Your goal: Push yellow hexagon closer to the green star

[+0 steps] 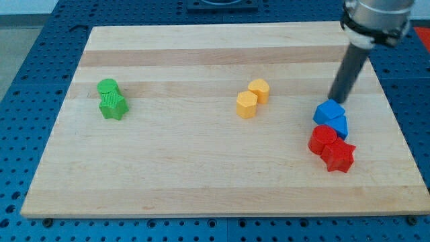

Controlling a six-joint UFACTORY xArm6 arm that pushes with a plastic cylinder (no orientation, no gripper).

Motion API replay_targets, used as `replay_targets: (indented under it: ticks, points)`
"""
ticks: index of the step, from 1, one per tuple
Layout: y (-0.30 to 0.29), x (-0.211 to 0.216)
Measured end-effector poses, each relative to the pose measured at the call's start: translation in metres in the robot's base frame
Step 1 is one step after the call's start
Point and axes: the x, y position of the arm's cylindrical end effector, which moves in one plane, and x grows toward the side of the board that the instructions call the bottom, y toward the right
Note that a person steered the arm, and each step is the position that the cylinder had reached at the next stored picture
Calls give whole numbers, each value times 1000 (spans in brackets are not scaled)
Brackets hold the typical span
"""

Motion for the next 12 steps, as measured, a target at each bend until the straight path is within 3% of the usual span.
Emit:
replay_targets:
  ticks: [3,4,6,10,12]
  points:
    - [-16,6]
    - [-97,13]
    - [-127,20]
    - [-139,21]
    - [-201,69]
